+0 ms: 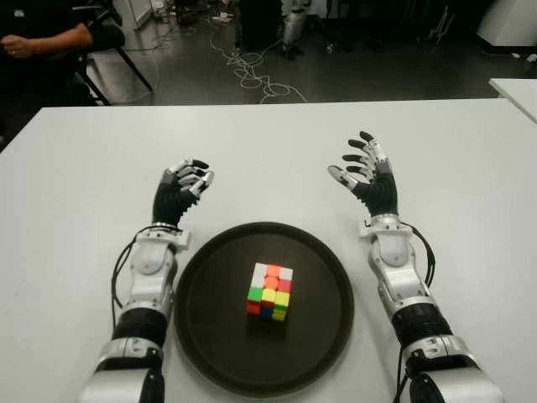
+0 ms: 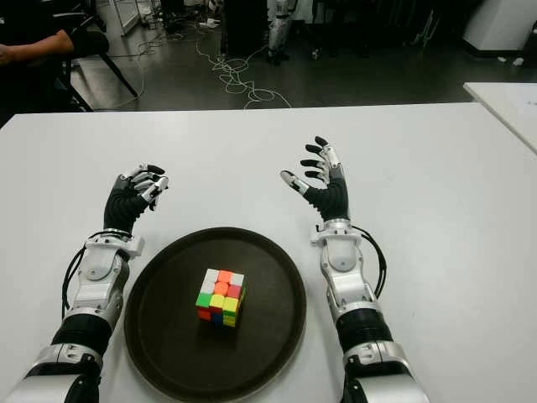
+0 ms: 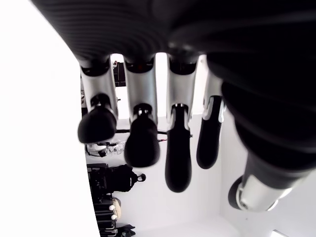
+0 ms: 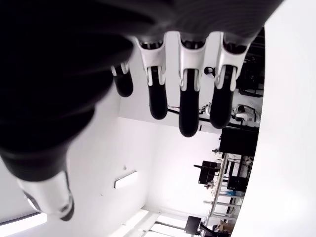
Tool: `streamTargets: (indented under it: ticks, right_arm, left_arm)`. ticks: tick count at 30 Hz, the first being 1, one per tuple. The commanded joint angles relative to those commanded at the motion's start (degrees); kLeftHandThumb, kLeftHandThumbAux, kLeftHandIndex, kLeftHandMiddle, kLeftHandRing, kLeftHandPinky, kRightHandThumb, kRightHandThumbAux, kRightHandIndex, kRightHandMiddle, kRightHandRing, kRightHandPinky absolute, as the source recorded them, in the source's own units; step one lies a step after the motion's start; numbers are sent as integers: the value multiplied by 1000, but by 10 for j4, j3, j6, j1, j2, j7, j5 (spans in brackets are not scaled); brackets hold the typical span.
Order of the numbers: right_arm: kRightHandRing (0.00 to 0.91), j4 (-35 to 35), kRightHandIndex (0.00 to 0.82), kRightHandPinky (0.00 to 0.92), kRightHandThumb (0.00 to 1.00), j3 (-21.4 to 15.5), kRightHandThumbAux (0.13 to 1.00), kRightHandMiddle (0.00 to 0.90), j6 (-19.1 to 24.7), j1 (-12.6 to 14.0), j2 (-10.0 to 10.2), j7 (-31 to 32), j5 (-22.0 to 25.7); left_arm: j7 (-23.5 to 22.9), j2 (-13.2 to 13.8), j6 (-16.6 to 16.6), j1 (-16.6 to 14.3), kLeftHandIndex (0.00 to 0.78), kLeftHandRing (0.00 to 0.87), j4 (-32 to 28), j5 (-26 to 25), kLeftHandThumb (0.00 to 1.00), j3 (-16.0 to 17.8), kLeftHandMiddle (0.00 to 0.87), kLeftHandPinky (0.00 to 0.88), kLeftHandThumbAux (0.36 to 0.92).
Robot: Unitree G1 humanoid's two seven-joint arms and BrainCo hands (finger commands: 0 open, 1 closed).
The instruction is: Pick up the Rubik's Cube and put it in the plate
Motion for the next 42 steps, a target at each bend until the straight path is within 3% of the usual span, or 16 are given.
streamTargets:
  ticks: [42]
  right_arm:
    - [310,25,162,353,167,-2,703,260,-16,-11,-7,-3,4]
  left_arm:
    - [0,1,-10,-5,417,746,14,1,844,1,579,782,660]
